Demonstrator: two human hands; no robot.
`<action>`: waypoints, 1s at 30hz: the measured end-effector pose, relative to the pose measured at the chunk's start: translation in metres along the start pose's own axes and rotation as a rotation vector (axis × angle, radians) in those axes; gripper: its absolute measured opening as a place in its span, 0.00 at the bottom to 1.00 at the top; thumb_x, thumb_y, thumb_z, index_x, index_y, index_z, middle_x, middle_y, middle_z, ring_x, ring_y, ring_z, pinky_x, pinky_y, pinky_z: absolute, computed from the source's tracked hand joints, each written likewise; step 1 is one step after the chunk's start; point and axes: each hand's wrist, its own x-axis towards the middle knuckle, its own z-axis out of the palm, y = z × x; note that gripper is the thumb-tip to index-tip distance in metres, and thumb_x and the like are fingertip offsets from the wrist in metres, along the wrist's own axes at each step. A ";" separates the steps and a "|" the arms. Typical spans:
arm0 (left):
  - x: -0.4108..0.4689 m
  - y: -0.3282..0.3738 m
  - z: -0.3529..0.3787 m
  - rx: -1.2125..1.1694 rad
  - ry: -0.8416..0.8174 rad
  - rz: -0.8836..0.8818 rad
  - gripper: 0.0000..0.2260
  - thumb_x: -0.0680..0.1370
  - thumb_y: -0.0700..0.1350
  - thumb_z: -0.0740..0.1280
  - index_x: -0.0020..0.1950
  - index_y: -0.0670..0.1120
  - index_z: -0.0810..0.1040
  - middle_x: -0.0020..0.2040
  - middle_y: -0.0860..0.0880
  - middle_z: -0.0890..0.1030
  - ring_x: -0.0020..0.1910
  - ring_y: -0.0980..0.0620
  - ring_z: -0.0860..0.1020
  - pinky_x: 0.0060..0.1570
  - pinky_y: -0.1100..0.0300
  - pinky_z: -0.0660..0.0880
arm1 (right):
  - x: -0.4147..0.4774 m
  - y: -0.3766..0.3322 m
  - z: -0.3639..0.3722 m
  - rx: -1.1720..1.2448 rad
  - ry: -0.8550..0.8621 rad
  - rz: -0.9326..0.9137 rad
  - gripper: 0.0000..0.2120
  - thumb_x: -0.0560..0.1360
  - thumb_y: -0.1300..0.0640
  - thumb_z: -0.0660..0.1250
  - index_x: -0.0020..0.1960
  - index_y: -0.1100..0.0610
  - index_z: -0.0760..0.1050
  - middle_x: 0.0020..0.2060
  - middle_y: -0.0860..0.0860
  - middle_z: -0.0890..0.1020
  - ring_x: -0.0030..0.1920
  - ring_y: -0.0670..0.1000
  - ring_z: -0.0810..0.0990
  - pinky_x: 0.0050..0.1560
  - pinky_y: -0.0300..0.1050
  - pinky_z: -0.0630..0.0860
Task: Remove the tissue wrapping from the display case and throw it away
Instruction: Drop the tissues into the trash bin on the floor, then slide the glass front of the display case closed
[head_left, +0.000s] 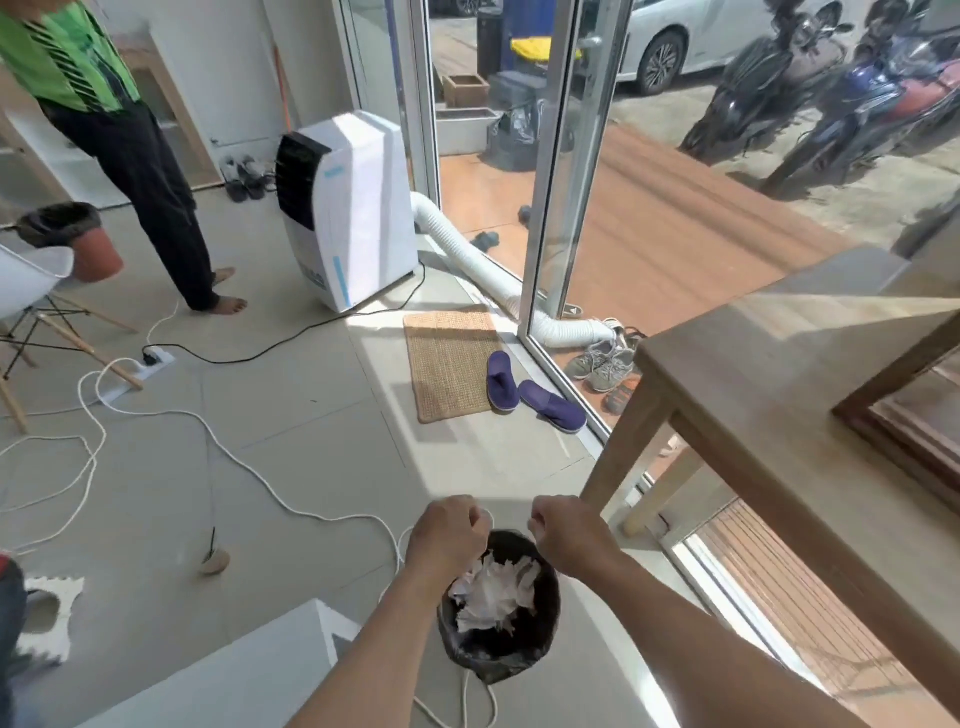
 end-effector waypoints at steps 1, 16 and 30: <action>-0.007 0.013 -0.017 -0.009 0.041 0.045 0.10 0.76 0.48 0.63 0.36 0.47 0.72 0.40 0.45 0.80 0.42 0.44 0.77 0.41 0.55 0.72 | -0.013 -0.007 -0.018 0.011 0.050 -0.017 0.09 0.78 0.54 0.60 0.49 0.57 0.77 0.50 0.55 0.82 0.51 0.58 0.80 0.42 0.46 0.71; -0.151 0.240 -0.096 -0.337 0.586 0.837 0.17 0.76 0.49 0.64 0.62 0.43 0.74 0.56 0.45 0.76 0.56 0.46 0.74 0.59 0.54 0.71 | -0.274 0.027 -0.238 -0.237 1.057 -0.194 0.06 0.74 0.54 0.64 0.44 0.55 0.78 0.42 0.52 0.81 0.45 0.57 0.78 0.45 0.54 0.76; -0.353 0.414 0.032 -0.285 0.615 1.435 0.31 0.75 0.51 0.68 0.73 0.42 0.61 0.70 0.39 0.67 0.71 0.40 0.67 0.72 0.51 0.61 | -0.538 0.195 -0.247 -0.428 1.523 0.118 0.16 0.74 0.53 0.68 0.60 0.58 0.78 0.65 0.56 0.78 0.66 0.58 0.74 0.67 0.56 0.69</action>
